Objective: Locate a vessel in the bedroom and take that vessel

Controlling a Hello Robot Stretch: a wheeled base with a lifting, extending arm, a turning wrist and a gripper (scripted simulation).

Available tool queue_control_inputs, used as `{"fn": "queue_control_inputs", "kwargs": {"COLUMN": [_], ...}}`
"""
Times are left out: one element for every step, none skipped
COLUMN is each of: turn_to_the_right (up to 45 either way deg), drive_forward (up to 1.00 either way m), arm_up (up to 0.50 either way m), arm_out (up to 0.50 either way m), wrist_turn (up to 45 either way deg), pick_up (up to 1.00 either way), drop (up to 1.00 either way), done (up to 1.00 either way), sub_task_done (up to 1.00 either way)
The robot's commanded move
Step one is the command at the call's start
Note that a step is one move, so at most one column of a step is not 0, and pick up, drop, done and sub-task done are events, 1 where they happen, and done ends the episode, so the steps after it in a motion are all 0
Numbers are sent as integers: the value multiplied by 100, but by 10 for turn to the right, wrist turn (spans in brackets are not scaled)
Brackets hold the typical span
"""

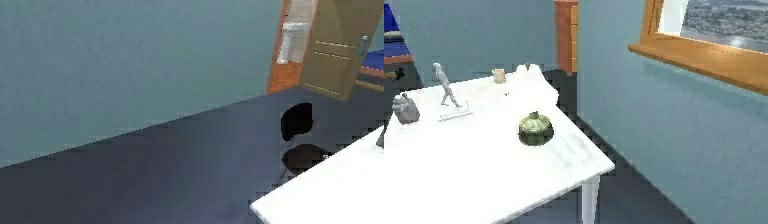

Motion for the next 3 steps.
{"fn": "queue_control_inputs", "kwargs": {"turn_to_the_right": [-300,0,390], "drive_forward": [0,45,0], "arm_up": [0,0,0], "arm_out": [0,0,0], "wrist_turn": [0,0,0], "pick_up": [0,0,0], "drop": [0,0,0], "done": [0,0,0], "sub_task_done": [0,0,0]}}
